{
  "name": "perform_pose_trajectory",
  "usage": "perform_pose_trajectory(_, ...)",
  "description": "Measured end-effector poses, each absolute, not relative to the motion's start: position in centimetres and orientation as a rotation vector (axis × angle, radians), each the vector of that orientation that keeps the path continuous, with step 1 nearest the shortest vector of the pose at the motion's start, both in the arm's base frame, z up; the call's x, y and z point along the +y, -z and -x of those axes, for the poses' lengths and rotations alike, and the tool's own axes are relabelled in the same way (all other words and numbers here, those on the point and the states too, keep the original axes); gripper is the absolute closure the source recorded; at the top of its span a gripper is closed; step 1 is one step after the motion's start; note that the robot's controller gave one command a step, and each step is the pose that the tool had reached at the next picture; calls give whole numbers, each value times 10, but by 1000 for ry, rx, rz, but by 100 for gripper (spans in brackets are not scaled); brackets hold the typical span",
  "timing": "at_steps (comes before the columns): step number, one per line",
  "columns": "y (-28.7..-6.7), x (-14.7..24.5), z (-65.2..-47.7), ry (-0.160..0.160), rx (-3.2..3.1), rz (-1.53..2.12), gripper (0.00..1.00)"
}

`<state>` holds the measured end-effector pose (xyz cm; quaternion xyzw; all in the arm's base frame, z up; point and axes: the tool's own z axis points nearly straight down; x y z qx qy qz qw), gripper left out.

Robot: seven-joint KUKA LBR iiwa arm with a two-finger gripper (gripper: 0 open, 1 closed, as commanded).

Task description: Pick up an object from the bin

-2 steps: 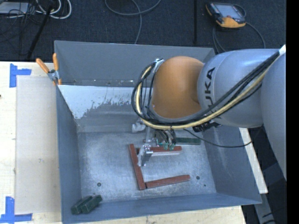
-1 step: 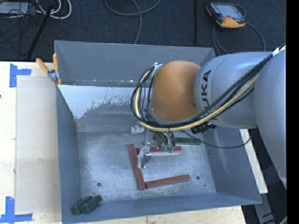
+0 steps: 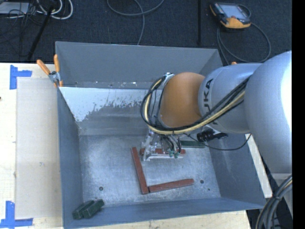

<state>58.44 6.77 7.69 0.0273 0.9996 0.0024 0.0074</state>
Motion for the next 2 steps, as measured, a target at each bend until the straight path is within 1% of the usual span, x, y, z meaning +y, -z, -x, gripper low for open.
perform_pose_trajectory(1,-77,68,-584,-8,3126,-86,100)
perform_pose_trajectory(2,-247,72,-586,-2,3131,70,100)
